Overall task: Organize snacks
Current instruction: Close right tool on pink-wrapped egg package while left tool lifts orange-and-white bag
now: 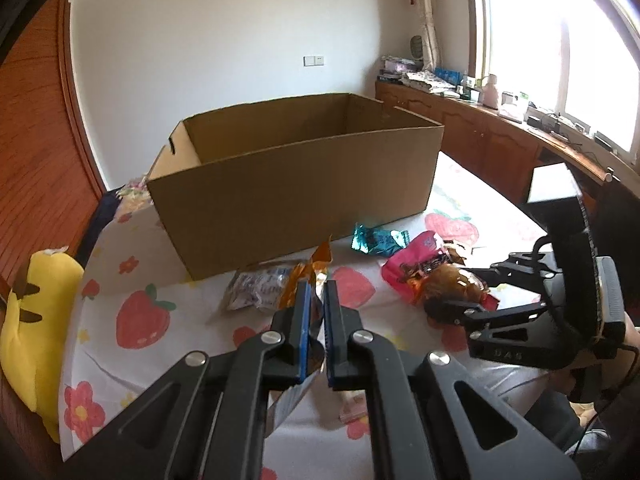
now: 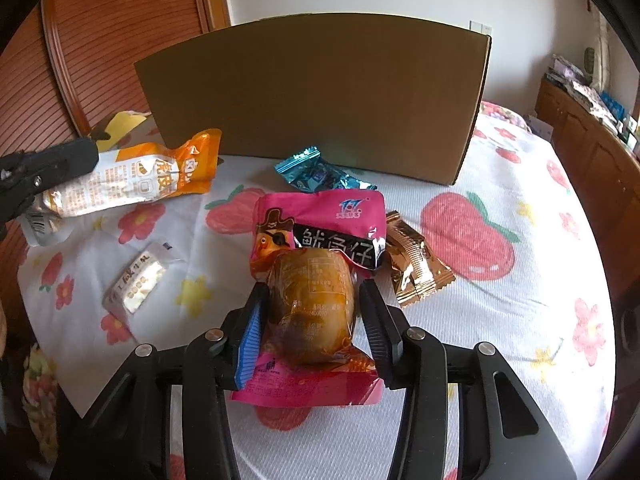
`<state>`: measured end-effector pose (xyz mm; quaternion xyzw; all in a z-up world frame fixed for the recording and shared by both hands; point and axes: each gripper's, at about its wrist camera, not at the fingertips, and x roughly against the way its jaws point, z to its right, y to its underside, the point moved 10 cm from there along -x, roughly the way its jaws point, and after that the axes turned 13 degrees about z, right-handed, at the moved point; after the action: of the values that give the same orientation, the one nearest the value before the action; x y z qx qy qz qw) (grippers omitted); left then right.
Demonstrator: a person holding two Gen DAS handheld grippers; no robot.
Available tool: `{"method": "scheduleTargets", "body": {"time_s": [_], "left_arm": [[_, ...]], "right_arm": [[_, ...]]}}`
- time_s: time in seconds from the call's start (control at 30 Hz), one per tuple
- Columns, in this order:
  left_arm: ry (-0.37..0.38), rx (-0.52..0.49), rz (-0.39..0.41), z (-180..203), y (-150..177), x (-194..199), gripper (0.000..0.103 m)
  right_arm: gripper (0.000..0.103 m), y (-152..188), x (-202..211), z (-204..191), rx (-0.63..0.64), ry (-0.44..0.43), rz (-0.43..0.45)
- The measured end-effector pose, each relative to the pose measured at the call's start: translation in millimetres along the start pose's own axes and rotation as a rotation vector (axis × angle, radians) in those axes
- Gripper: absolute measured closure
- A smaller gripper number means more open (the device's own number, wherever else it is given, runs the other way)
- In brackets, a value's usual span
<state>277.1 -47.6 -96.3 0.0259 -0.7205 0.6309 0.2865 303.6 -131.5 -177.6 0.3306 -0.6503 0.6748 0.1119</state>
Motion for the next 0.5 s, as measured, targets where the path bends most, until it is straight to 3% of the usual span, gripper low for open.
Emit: {"method": "scheduleTargets", "body": {"time_s": [0.2, 0.5], "left_arm": [[-0.021, -0.007, -0.085, -8, 29, -12, 0.095], [-0.020, -0.001, -0.096, -8, 34, -15, 0.097]], "right_arm": [[0.057, 0, 0, 1, -0.006, -0.006, 0.000], [0.057, 0, 0, 1, -0.007, -0.012, 0.002]]}}
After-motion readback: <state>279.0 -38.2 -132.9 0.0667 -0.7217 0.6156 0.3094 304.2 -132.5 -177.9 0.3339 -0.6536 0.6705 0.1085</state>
